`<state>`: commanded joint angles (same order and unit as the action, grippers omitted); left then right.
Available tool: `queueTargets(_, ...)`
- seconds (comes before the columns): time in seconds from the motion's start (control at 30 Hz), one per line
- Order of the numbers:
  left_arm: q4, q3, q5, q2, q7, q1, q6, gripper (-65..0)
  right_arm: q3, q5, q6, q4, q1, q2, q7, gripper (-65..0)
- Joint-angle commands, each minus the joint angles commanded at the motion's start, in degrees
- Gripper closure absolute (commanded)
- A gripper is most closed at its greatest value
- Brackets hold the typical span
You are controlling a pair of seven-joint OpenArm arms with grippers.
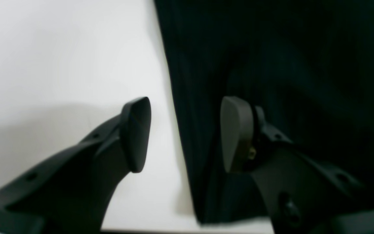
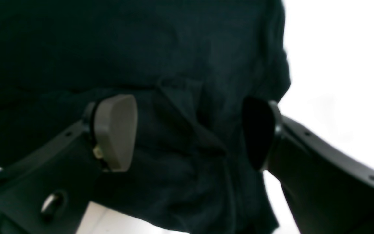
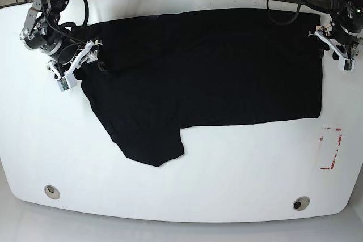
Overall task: Layout the t-shirt on the table in an organized manner, then fold the t-shirt properly
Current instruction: 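Open the right gripper and shift it along the shirt edge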
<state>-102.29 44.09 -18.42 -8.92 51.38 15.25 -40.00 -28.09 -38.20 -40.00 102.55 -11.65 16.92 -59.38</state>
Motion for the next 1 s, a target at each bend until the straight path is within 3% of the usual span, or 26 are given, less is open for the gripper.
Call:
queueTargets(0.13,1.3,0.0,2.3,1.8,0.0,-2.0,0.0,-32.9,0.1,1.3,0.00,-3.5,1.1,0.0,0.2,-48.2)
queueTargets(0.4,3.7,-0.1,5.7,2.2,0.0,-4.7,0.0,-32.8,2.0,1.8,0.00,-6.5,3.8,-0.4,0.2,-48.2)
queueTargets(0.73,4.2,0.1,5.7,2.0,0.0,-4.4,0.0,-32.6,8.4,1.8,0.00,-6.8,5.6,-1.8,0.2,-48.2)
queueTargets(1.0,4.1,0.4,5.7,2.0,0.0,-4.0,0.0,-32.6,8.5,3.7,0.00,-10.7,5.8,-3.4,0.2,-46.5)
